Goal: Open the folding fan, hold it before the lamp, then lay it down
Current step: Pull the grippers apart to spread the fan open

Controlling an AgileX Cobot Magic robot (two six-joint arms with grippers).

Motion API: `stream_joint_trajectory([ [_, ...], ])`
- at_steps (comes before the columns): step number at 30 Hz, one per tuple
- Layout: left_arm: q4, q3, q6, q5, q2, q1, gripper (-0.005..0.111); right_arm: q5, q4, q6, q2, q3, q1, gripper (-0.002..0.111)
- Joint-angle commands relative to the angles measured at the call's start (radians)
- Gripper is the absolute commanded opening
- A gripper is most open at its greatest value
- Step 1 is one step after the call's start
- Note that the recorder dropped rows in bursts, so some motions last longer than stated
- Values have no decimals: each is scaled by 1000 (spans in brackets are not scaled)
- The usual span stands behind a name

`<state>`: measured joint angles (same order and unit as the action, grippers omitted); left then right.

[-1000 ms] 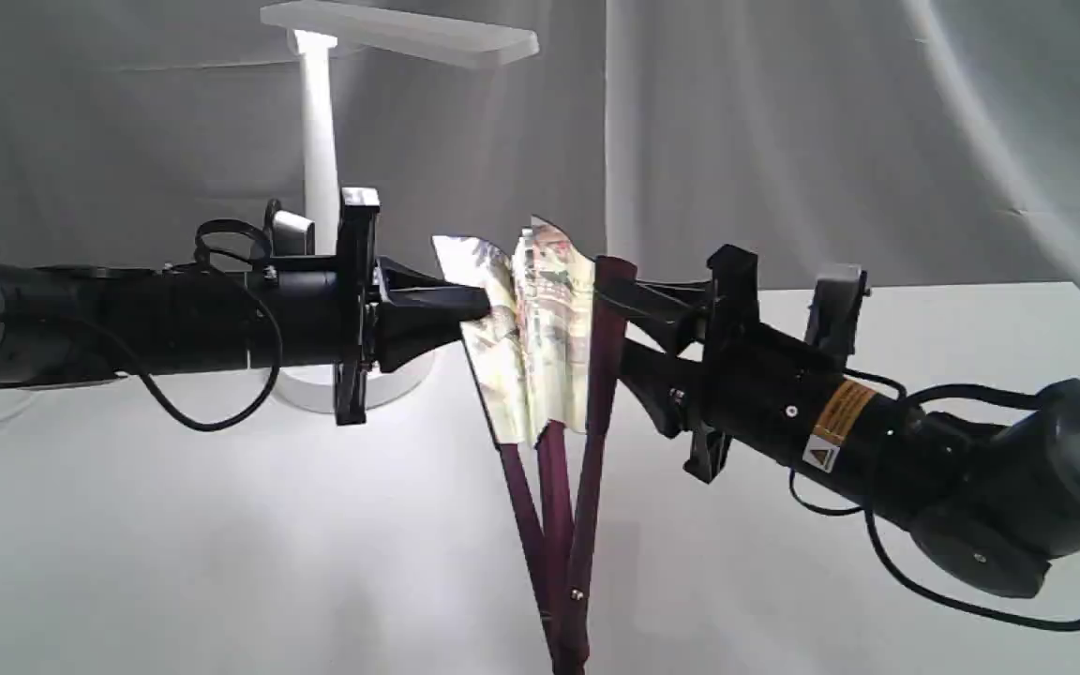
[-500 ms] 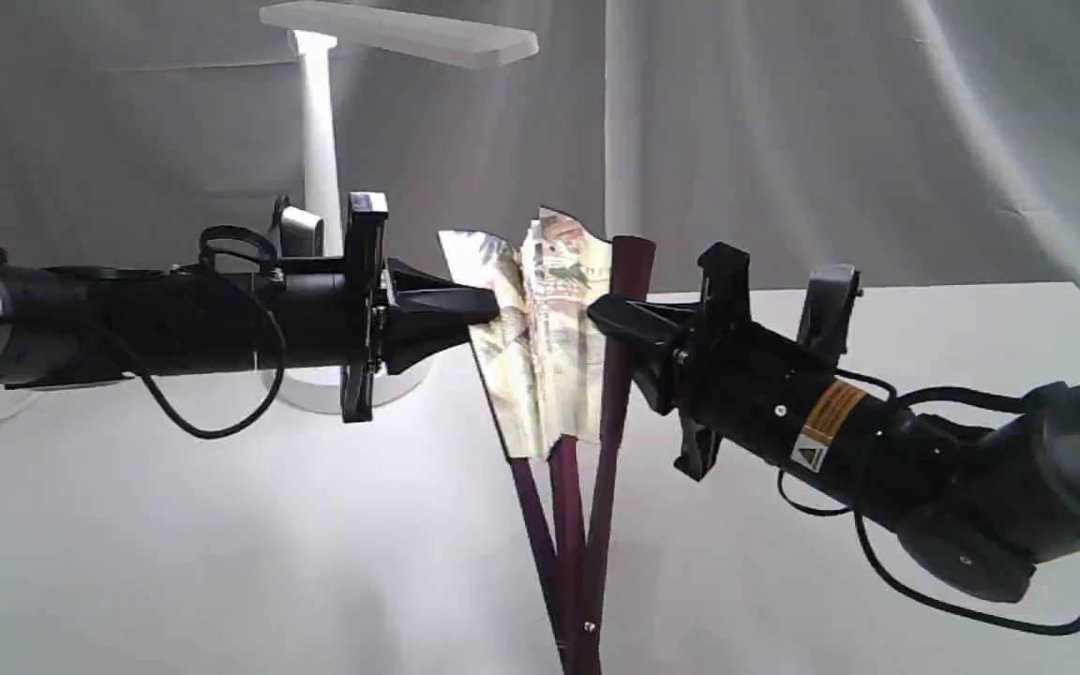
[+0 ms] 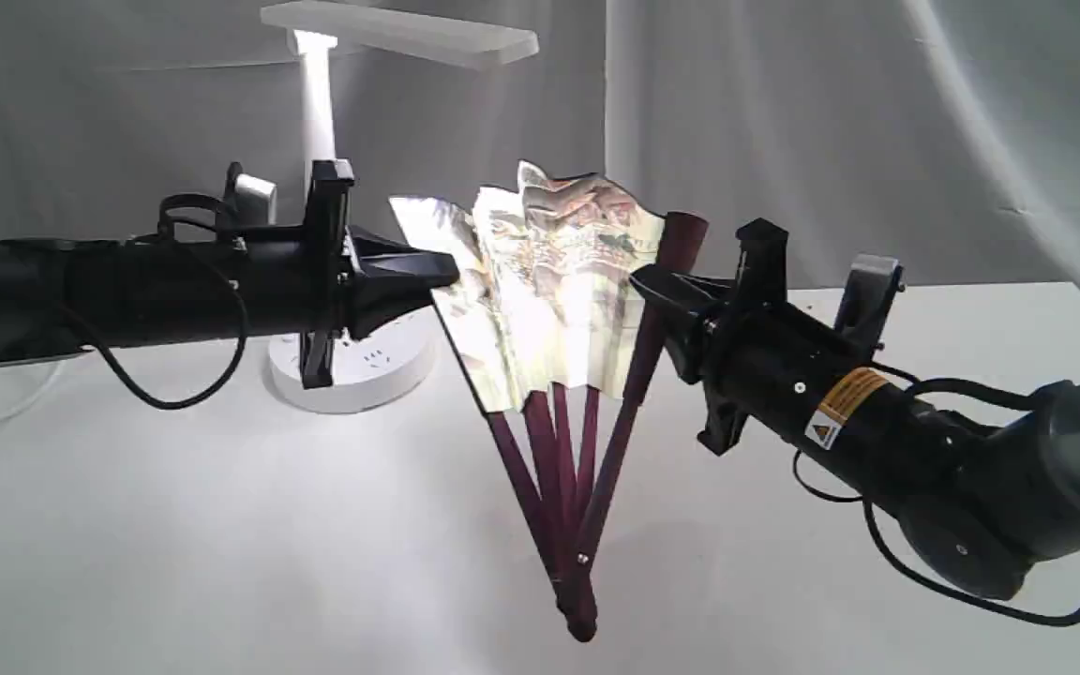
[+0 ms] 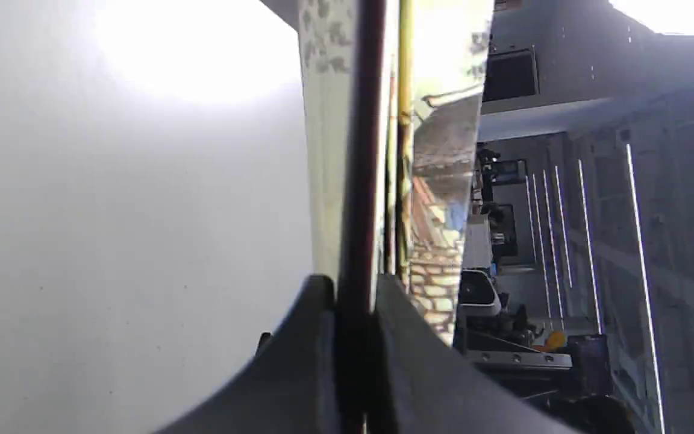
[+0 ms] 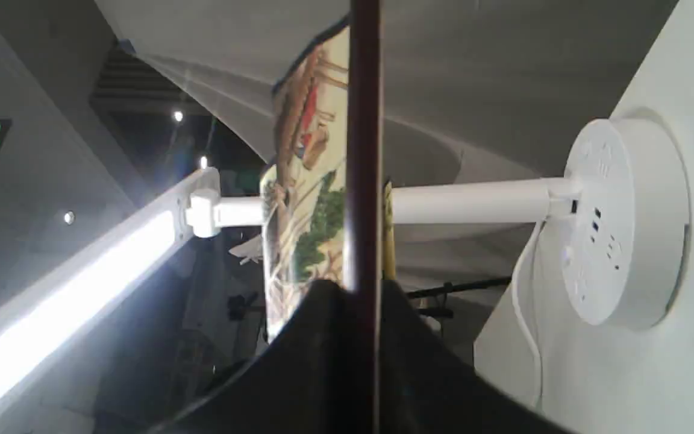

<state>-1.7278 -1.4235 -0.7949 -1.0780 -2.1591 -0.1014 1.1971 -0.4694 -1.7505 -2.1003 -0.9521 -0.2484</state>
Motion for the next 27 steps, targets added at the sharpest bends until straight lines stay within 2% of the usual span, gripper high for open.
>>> stream_joint_trajectory([
  [1, -17, -1, 2, -3, 30, 28, 0, -12, 55, 20, -1, -5, 10, 0],
  [5, -17, 1, 2, -11, 38, 57, 0, -63, 67, 20, -1, -5, 10, 0],
  [17, -17, 6, 40, -64, 38, 144, 0, -58, 119, 20, -1, -3, 47, 0],
  [27, -17, 142, 28, -82, 38, 196, 0, -56, 118, 20, -1, -3, 65, 0],
])
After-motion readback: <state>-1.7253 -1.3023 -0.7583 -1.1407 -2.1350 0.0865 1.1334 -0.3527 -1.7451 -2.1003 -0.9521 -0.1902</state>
